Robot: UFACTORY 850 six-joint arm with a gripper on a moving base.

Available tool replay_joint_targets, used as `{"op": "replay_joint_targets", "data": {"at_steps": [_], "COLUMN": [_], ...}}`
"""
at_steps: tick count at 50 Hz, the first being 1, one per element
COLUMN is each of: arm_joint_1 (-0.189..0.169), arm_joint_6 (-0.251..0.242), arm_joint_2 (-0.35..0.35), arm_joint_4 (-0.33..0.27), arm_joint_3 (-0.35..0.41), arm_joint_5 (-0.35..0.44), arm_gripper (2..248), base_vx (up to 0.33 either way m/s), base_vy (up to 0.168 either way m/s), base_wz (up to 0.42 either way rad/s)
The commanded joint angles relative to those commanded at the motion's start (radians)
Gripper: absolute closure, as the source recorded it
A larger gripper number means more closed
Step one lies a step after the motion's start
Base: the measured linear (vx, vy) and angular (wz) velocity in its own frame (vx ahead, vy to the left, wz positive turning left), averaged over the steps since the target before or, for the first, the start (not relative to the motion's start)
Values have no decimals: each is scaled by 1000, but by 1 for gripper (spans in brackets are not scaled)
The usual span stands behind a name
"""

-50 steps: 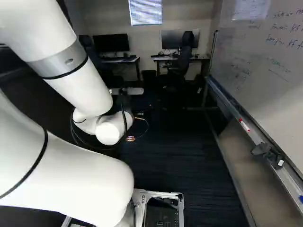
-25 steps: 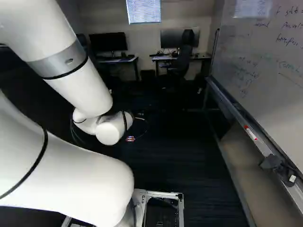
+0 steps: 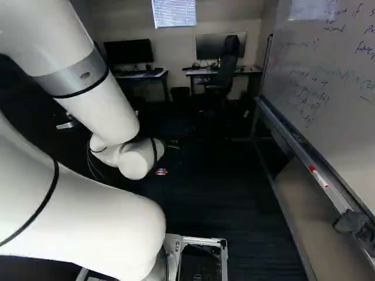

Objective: Open the door and move inside

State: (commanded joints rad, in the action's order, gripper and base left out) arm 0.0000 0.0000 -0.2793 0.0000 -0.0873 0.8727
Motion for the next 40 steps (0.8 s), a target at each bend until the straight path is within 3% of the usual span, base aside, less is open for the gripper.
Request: {"op": "replay_joint_targets", "data": {"at_steps": [40], "arm_joint_1": [0], "arm_joint_6": [0], "arm_joint_2": [0], "arm_joint_4": [0], "arm_joint_3": [0], "arm_joint_5": [0], "arm_gripper": [3], "base_vx": [167], "base_vy": [3], "base_wz": [-20]}}
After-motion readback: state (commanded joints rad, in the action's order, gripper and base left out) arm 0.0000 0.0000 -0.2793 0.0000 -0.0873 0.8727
